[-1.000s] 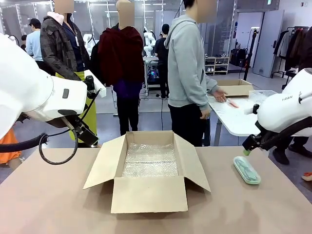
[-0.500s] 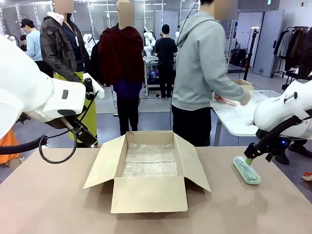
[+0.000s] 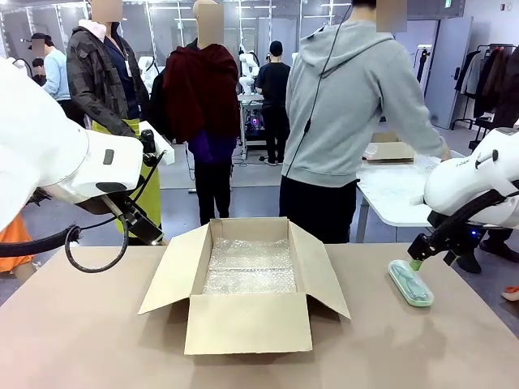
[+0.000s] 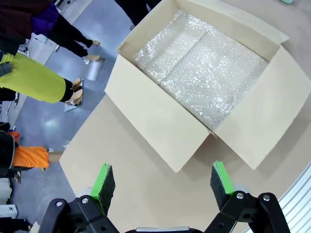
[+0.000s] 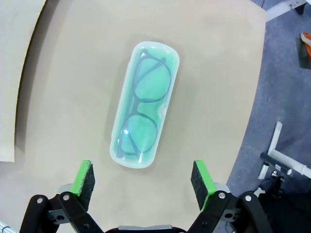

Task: Pack the glasses set securely to prepare it for shipping.
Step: Place the Glasses case inside the Package Box.

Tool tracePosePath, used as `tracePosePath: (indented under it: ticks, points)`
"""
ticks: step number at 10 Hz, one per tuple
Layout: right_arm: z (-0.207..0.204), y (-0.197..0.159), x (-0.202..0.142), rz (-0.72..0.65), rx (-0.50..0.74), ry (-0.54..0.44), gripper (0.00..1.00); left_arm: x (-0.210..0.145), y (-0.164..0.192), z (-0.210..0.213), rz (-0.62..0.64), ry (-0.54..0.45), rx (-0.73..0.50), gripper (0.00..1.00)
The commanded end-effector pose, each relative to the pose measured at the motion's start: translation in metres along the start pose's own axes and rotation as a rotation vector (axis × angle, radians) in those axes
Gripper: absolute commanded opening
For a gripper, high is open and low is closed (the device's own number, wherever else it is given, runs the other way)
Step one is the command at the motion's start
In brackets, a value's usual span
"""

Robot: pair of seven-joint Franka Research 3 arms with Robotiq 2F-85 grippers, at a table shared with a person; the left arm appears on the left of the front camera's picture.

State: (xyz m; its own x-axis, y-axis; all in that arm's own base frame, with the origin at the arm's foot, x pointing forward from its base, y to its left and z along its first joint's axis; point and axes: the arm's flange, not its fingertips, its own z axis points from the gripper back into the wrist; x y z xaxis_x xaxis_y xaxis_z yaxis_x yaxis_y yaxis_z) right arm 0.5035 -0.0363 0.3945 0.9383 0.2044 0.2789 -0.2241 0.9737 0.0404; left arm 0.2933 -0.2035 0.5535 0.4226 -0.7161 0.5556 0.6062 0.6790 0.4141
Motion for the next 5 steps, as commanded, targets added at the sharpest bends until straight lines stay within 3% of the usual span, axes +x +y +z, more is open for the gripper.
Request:
tracePosePath:
  ticks: [1,5]
  points:
    - [-0.017,-0.007,0.02,-0.035,0.032,0.055,1.0,0.0,0.002,0.001,-0.017,-0.002,0.002,1.0]
    - [-0.054,-0.005,0.041,-0.082,0.005,0.102,1.0,0.0,0.002,0.001,-0.017,-0.002,0.002,1.0]
